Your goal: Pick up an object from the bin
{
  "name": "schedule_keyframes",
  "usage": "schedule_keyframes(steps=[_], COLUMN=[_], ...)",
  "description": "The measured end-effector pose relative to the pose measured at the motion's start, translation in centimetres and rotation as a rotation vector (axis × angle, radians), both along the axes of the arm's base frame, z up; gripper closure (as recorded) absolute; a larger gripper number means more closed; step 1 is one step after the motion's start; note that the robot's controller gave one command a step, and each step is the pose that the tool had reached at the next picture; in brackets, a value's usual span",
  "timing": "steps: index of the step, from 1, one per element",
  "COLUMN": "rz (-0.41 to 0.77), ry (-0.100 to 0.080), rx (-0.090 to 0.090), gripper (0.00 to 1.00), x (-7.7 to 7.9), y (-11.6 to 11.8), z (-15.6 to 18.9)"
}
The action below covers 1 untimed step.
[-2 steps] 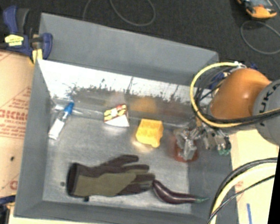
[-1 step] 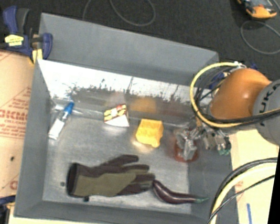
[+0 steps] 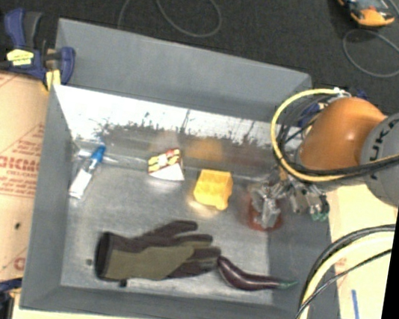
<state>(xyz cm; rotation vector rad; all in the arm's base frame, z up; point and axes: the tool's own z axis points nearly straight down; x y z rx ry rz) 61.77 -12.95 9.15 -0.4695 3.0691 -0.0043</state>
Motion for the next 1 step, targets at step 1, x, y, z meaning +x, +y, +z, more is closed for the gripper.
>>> schedule_keyframes(steps=[1], rz=[0.053], ry=[-0.008], rx=[-0.003], gripper=[1.00], x=[0.06], y=[-0.97], z=[1.71])
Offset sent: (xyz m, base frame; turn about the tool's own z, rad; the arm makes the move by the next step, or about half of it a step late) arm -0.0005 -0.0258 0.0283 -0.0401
